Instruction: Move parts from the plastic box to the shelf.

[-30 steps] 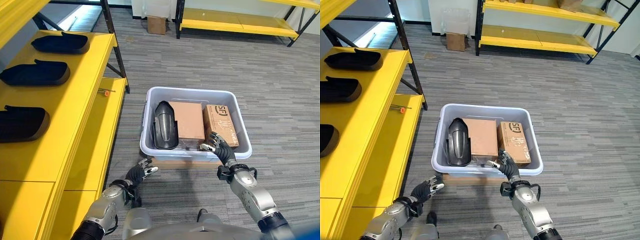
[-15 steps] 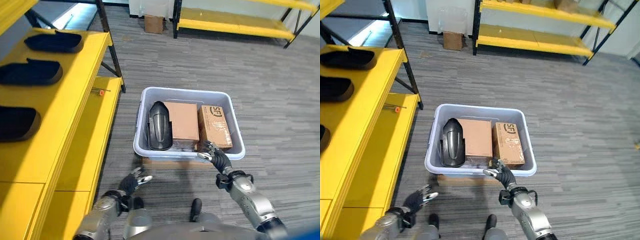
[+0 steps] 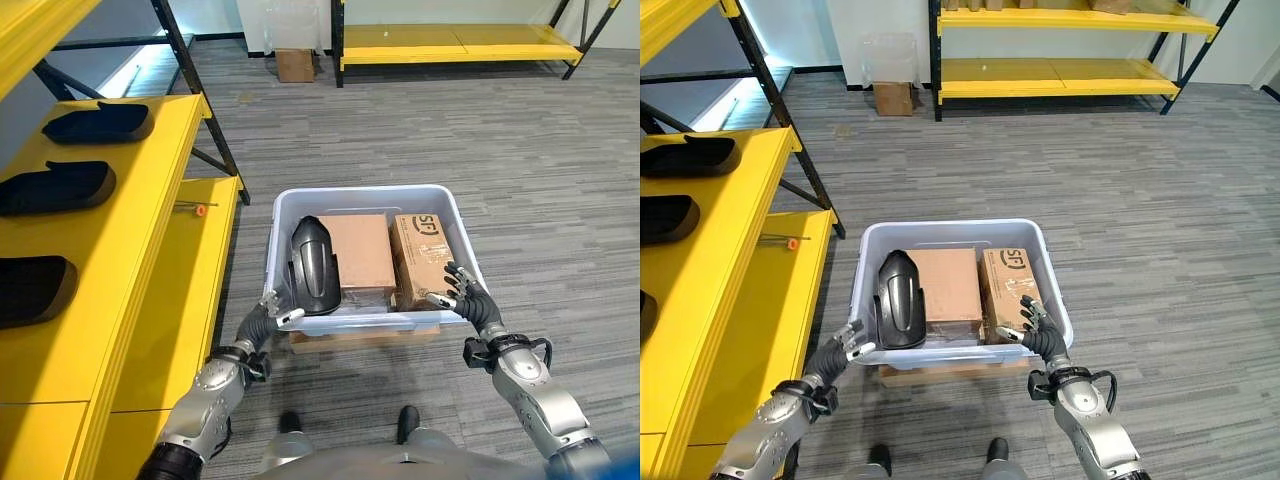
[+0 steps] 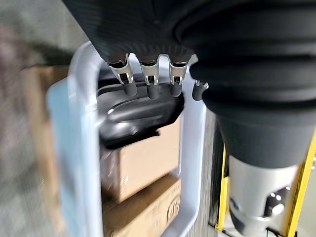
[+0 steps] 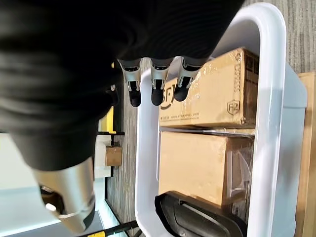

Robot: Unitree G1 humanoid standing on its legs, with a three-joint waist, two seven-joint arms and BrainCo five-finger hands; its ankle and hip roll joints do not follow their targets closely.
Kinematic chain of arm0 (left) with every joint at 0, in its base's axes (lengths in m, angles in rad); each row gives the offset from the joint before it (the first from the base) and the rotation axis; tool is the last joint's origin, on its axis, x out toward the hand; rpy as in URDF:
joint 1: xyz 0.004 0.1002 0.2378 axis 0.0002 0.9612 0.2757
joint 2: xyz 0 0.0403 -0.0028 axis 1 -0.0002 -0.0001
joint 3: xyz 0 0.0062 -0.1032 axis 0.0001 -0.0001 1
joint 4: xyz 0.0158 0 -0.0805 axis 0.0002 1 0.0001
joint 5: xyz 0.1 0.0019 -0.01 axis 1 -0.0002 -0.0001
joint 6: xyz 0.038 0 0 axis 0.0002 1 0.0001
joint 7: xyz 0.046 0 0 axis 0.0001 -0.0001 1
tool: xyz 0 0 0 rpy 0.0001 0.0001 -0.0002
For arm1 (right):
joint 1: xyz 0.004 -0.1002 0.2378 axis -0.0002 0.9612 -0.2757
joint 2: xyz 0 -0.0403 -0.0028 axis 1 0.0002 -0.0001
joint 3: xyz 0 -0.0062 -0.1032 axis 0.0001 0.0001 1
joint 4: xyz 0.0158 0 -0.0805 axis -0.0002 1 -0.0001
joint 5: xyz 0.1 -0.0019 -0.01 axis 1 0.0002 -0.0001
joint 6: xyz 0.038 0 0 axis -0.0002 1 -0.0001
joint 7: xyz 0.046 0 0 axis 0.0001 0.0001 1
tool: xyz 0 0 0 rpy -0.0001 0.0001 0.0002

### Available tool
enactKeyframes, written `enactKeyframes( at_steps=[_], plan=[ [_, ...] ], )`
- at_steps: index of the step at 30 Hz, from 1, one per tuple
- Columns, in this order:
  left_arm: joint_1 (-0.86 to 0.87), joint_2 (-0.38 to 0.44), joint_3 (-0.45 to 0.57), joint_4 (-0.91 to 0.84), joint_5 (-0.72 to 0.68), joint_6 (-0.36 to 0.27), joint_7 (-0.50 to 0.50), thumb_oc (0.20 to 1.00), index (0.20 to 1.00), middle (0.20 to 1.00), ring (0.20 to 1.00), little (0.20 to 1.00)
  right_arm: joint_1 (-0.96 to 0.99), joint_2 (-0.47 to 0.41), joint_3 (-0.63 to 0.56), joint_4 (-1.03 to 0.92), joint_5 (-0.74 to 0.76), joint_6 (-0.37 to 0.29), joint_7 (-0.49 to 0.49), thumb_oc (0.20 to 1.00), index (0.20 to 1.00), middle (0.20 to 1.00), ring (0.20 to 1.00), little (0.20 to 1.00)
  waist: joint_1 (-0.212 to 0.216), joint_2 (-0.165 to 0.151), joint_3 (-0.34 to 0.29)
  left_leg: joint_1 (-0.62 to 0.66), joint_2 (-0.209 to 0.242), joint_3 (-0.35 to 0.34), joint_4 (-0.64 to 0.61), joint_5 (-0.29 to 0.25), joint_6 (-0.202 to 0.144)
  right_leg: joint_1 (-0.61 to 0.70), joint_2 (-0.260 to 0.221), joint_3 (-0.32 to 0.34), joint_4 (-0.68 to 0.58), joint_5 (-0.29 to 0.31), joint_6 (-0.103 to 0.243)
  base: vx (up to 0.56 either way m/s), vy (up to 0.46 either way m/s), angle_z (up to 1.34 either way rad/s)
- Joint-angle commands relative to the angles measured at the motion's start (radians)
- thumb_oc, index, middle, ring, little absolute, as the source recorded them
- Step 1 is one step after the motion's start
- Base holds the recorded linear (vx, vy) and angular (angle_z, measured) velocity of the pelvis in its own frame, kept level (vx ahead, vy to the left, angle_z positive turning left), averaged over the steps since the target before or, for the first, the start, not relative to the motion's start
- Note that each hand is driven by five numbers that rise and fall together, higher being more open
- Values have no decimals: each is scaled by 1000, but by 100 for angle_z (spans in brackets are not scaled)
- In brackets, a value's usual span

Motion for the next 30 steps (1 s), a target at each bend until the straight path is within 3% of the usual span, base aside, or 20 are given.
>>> enactKeyframes(
  at_steps=[1,8,14,18,22,24,27,30],
  plan=[
    [-106,4,18,-8,36,-24,172,1000,1000,1000,1000,1000,-56,5,-18,-73,-48,-86,-14,1000,1000,1000,1000,1000,-19,-16,33,-60,41,-88,70,-72,10,-92,-58,65,162,-95,55,-22,-3,-10],
    [-320,-26,-4,102,47,-7,356,1000,1000,1000,1000,1000,-173,-8,13,-69,-71,-102,-35,1000,1000,1000,1000,1000,-56,-28,119,-173,58,-89,117,-57,-1,-205,-37,119,199,-95,44,-135,-10,-15],
    [-516,-66,-45,238,98,-89,527,1000,1000,1000,1000,1000,-284,-49,67,-55,-98,-109,-47,1000,1000,1000,1000,1000,-92,-41,219,-286,61,-85,163,-39,-7,-318,-17,169,230,-86,25,-145,24,-17],
    [-620,-81,-39,311,105,-109,575,1000,1000,1000,1000,1000,-340,-65,72,-55,-96,-97,-48,1000,1000,1000,1000,1000,-116,-56,272,-349,65,-76,195,-34,-11,-386,-6,188,261,-82,16,-111,15,-16],
    [-735,-99,0,452,82,-143,763,1000,1000,1000,1000,1000,-403,-74,80,-56,-87,-81,-71,1000,1000,1000,1000,1000,-135,-80,325,-410,60,-64,238,-40,-14,-456,1,198,302,-85,11,-78,8,-10],
    [-757,-100,15,479,72,-149,771,1000,1000,1000,1000,1000,-408,-77,84,-62,-84,-76,-75,1000,1000,1000,1000,1000,-139,-90,325,-437,60,-62,249,-39,-16,-482,2,199,311,-84,9,-45,-29,-7],
    [-792,-94,27,518,167,-130,899,1000,1000,1000,1000,1000,-429,-78,96,-63,-78,-71,-90,1000,1000,1000,1000,1000,-143,-106,326,-496,59,-62,271,-36,-20,-538,4,200,325,-80,6,-44,-39,-4],
    [-840,-65,37,546,149,-110,946,1000,1000,1000,1000,1000,-451,-84,110,-56,-58,-64,-98,1000,1000,1000,1000,1000,-147,-123,326,-539,63,-59,292,-36,-24,-575,6,202,338,-81,2,-33,-44,-2]
  ],
)
